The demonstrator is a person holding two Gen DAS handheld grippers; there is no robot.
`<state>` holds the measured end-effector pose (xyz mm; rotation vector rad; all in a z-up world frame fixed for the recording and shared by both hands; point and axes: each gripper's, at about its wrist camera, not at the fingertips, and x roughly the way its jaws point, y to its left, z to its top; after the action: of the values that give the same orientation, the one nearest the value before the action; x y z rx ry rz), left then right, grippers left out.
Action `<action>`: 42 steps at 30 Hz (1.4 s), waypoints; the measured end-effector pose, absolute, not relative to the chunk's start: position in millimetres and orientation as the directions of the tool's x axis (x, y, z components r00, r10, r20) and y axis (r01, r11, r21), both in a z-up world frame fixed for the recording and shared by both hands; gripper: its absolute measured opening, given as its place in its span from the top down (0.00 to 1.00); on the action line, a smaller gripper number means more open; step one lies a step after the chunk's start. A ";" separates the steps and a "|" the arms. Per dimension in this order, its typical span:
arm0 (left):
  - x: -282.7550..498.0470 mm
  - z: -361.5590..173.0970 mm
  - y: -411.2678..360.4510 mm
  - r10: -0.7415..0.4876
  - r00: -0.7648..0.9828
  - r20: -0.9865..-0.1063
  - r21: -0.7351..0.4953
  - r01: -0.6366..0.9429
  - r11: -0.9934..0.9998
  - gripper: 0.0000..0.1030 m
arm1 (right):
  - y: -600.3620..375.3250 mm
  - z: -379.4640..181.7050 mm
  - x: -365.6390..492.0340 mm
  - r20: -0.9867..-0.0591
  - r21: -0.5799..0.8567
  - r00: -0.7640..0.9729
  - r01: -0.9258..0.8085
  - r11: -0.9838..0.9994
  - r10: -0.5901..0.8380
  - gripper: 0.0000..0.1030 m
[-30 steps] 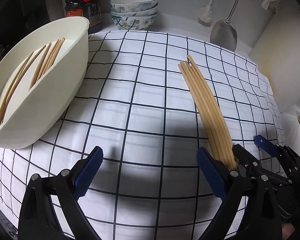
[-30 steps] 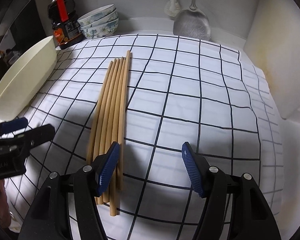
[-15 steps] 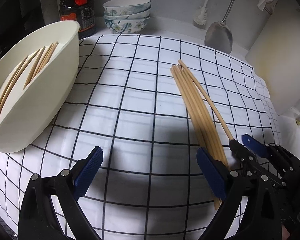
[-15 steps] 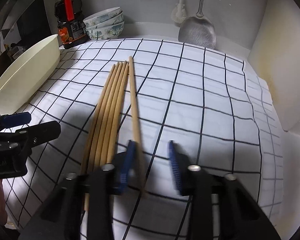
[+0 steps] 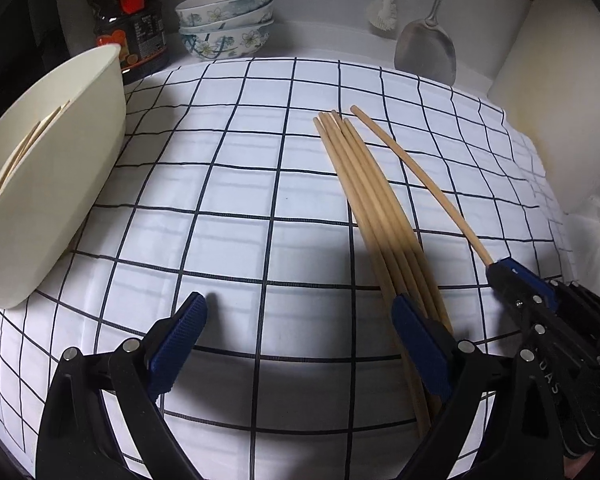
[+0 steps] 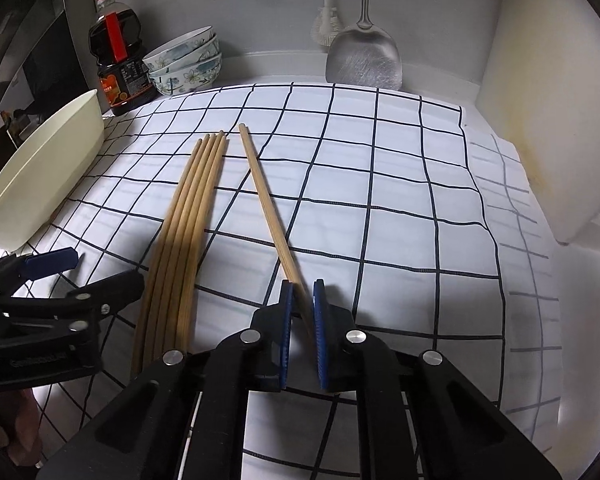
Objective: Organize utensils
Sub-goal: 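Close the right gripper on one chopstick at the pile's edge, then carry the chopstick with the right gripper into the white basin and lower it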
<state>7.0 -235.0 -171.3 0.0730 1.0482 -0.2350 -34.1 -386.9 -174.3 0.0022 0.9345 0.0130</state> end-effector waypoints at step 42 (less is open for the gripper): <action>20.2 -165.4 -244.9 -0.169 0.485 -0.858 -0.011 0.311 0.950 0.93 | -367.6 -174.6 3.6 -0.821 -0.013 0.571 -0.078 0.997 0.034 0.94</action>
<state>20.2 -244.9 -165.4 0.1528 1.0240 -0.2934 3.6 -367.6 -174.6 -0.0491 0.9616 0.0655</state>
